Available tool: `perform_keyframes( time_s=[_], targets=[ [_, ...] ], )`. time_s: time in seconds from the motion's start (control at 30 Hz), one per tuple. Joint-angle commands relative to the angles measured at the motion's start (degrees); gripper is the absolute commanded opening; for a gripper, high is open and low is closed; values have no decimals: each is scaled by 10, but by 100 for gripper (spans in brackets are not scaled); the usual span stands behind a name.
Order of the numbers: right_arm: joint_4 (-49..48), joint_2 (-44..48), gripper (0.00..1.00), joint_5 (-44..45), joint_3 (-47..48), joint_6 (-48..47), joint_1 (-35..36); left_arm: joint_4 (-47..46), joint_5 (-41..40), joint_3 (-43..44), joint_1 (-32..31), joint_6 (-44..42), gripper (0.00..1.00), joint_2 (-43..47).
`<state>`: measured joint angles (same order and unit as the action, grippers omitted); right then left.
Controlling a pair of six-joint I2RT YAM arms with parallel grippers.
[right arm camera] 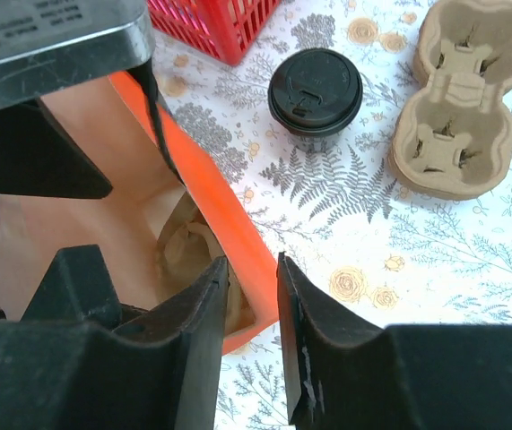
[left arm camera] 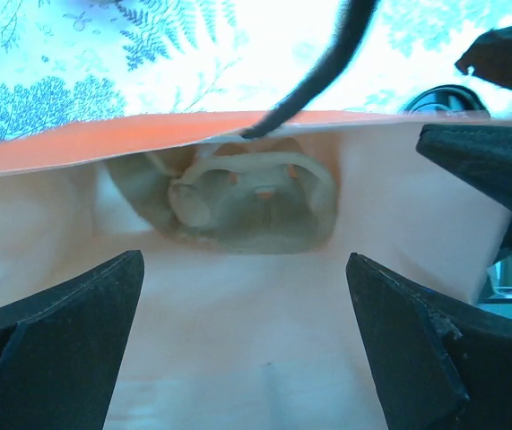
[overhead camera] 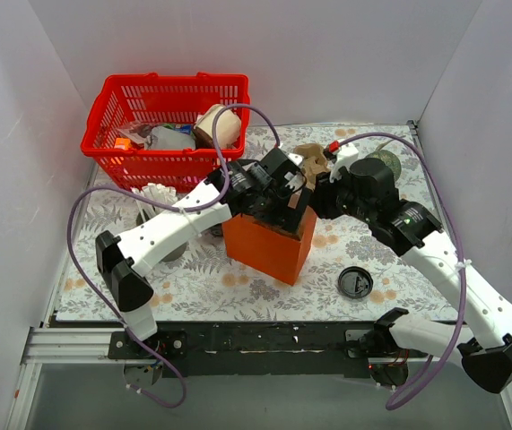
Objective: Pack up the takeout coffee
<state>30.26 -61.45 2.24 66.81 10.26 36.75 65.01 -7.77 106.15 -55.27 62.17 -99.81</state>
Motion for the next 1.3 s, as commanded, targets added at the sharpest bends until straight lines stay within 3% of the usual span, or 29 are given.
perform_keyframes(
  time_s=[0.0,0.1,0.23,0.33,0.43,0.53,0.7,0.77,0.83,0.93,1.1,1.27],
  targets=[
    [-43,34,36,-8,3,-4,-1,-42,21,32,-4,-1,98,61],
    [-35,33,37,-9,1,-2,0,-65,19,35,-4,6,98,77],
    [-22,34,45,-7,9,4,-1,-74,-4,45,-4,20,98,98],
    [-24,45,53,2,19,5,-1,-81,-24,49,-4,27,98,121],
    [-27,62,67,7,17,19,-1,-90,-49,37,-4,35,98,145],
    [-23,73,77,-1,11,28,-1,-91,-100,18,-3,50,98,186],
    [16,66,80,-18,20,39,0,-53,-277,-59,3,99,98,235],
    [18,63,80,-44,30,24,0,-73,-268,-93,39,101,98,245],
    [17,56,81,-94,43,1,0,-94,-181,-126,102,93,98,251],
    [-17,59,81,-158,59,-9,0,-138,-100,-164,146,81,98,248],
    [-52,43,79,-301,67,-10,1,-187,-13,-190,162,66,98,221],
    [-46,2,66,-271,68,15,9,-195,13,-201,164,63,98,206]
  ],
)
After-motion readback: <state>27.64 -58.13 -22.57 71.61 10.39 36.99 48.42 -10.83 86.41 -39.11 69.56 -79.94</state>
